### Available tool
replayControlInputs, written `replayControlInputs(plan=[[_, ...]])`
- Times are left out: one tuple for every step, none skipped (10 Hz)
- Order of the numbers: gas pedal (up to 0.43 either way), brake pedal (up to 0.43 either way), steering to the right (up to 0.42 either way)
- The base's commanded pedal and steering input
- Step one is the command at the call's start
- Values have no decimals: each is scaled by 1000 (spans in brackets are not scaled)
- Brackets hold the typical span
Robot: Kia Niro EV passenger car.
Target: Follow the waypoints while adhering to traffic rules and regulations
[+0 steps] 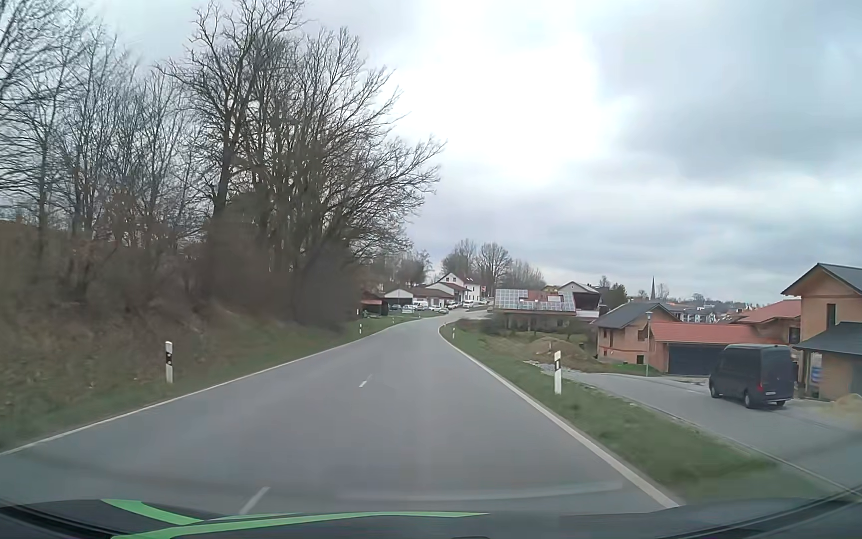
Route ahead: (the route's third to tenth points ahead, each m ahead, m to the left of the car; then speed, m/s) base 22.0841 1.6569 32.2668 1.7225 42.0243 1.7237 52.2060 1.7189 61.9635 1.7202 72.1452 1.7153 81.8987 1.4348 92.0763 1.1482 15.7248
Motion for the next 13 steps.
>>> replayControlInputs(plan=[[138,0,-4],[138,0,-2],[130,0,-1],[118,0,-1],[110,0,-1],[98,0,-1],[87,0,0],[67,0,0],[67,0,0],[59,0,0],[47,0,0],[39,0,1],[28,0,1]])
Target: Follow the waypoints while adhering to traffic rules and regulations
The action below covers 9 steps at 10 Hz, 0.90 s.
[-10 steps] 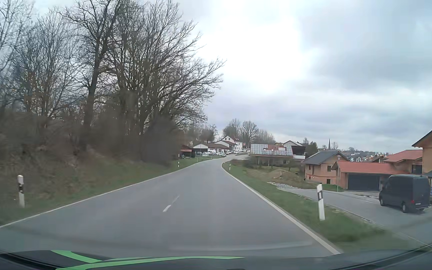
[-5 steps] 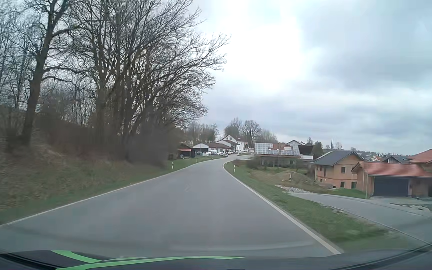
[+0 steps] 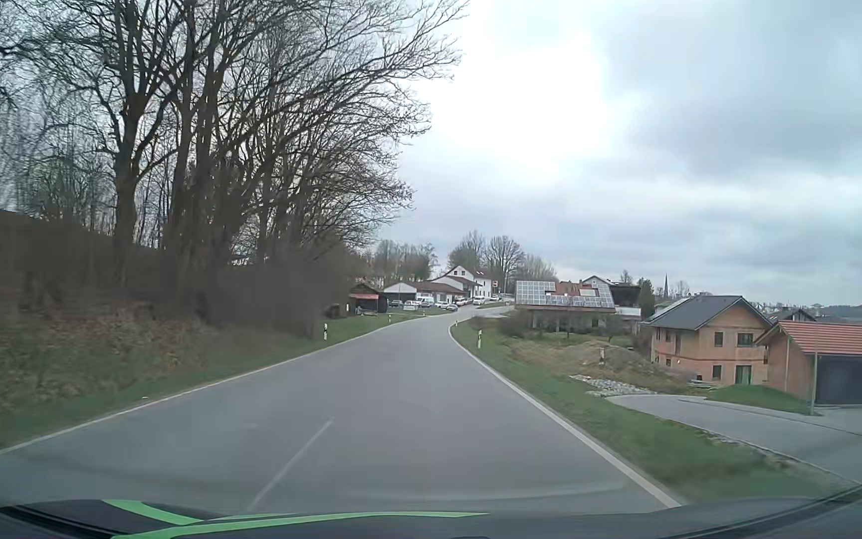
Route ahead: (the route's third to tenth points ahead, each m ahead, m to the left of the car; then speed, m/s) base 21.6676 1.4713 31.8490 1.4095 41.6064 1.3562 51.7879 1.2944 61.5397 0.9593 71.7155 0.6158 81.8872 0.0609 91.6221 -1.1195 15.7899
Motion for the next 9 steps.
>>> replayControlInputs(plan=[[8,0,1],[0,0,1],[0,0,1],[0,0,3],[0,0,3],[0,0,4],[0,0,3],[0,0,3],[0,0,3]])
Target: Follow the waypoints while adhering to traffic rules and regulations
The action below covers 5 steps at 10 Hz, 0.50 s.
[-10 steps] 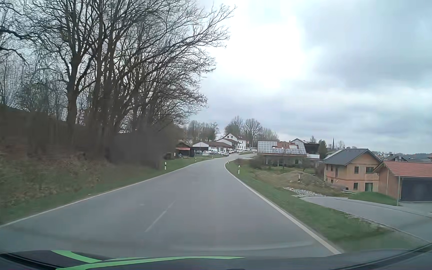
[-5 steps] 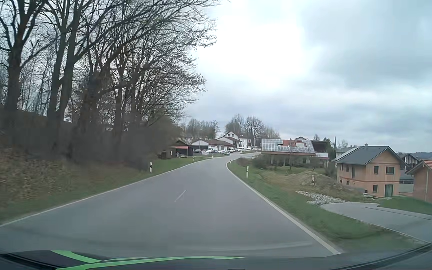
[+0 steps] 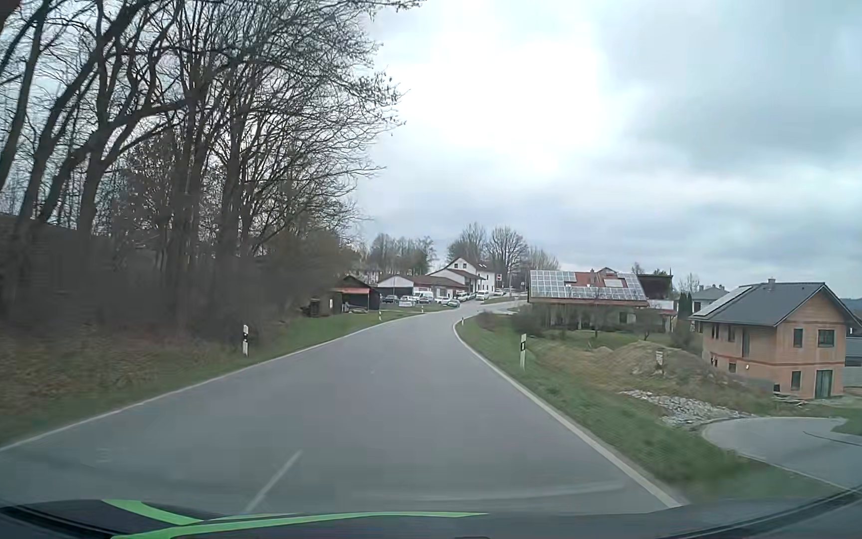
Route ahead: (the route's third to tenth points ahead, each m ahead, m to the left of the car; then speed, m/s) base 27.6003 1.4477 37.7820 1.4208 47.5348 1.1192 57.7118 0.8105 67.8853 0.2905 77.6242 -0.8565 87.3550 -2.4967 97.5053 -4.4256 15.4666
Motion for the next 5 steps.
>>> replayControlInputs(plan=[[0,0,3],[0,0,2],[0,0,1],[0,0,0],[0,0,0]])
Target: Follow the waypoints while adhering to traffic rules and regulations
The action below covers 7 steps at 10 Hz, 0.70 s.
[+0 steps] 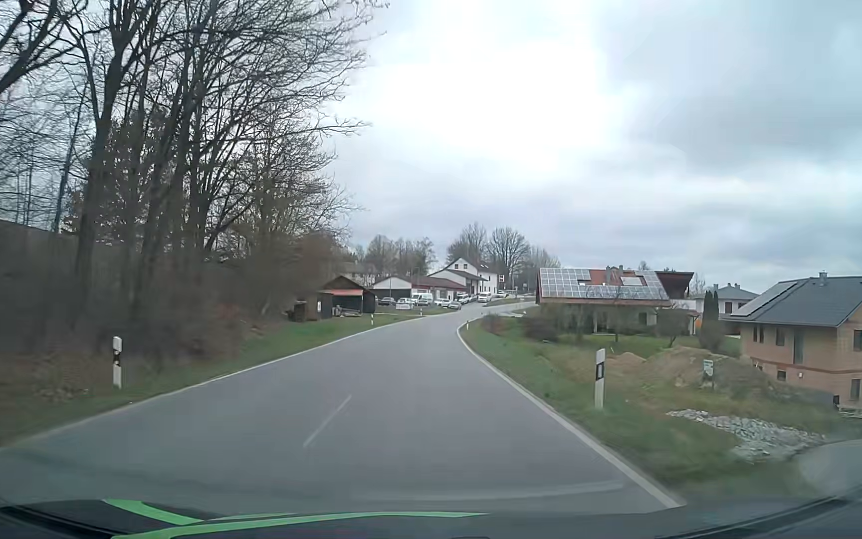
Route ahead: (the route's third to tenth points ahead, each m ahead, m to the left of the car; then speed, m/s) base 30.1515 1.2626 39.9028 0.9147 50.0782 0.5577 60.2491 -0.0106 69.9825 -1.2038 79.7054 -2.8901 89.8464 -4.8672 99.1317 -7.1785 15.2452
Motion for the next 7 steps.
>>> replayControlInputs(plan=[[0,0,0],[0,0,0],[0,0,0],[0,0,0],[20,0,1],[39,0,1],[39,0,1]])
